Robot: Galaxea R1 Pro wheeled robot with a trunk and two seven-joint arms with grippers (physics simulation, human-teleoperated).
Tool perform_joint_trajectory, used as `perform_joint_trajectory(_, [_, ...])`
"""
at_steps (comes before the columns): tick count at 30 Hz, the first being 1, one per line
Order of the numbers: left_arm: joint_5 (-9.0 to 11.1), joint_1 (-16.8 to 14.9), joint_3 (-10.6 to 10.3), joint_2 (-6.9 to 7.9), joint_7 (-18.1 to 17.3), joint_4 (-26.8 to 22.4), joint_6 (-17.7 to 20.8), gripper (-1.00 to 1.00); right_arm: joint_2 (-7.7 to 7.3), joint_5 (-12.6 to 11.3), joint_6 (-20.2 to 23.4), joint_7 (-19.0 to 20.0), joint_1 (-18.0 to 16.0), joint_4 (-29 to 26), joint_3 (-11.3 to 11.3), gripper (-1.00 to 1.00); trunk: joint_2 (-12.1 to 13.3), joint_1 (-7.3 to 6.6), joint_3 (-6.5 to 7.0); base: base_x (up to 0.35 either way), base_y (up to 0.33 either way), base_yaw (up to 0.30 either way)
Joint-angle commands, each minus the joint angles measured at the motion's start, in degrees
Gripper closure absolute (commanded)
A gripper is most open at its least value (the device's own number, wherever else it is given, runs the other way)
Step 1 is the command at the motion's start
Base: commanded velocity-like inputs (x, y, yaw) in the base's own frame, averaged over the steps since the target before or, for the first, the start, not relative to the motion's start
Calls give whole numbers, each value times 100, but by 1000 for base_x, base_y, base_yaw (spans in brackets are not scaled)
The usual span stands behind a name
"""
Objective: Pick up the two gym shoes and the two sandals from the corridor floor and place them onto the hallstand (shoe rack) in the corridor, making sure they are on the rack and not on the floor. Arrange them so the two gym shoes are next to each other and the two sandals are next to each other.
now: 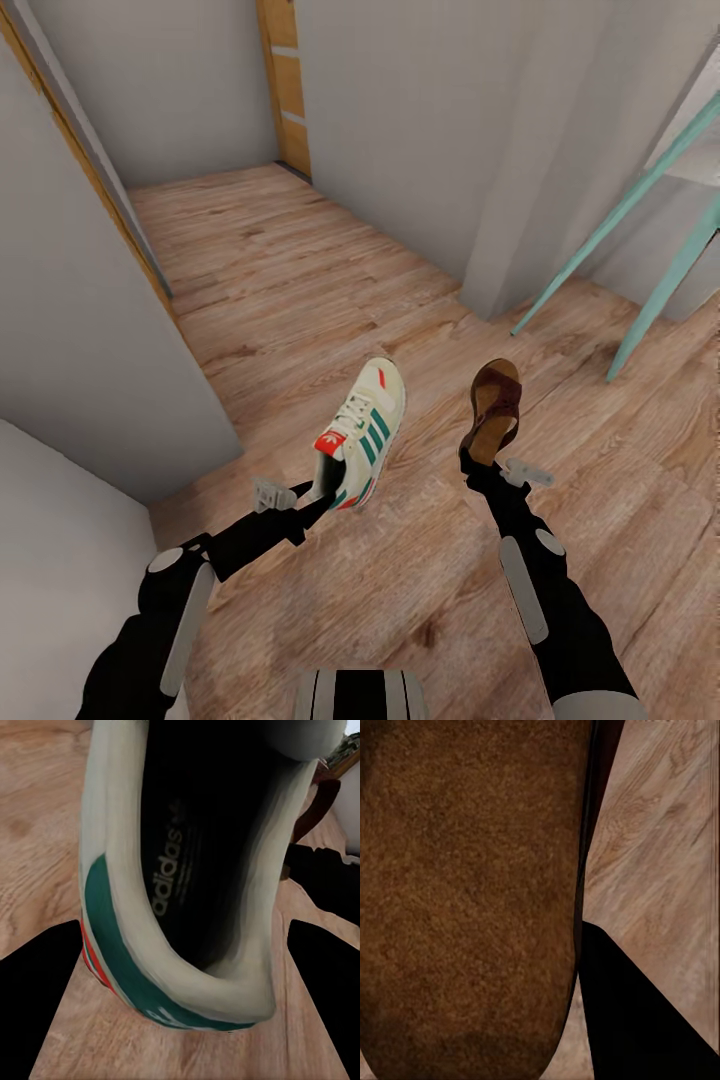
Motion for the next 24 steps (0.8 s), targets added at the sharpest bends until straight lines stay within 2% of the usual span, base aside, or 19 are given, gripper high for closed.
perform_joint_trajectory(1, [29,-2,13,-5,-20,-3,50,100,3,-69,27,-25,-2,-8,-2,100,-2,-2,-4,-99,-278,0])
perform_joint_trajectory(14, [22,-1,13,-5,-24,-3,50,100,3,-69,27,-25,-2,-8,-2,100,-2,-2,-4,-107,-281,0])
perform_joint_trajectory(24, [37,-1,168,-5,-36,-3,50,100,2,-69,27,-25,-2,-8,-2,100,-2,-2,-4,-315,-39,0])
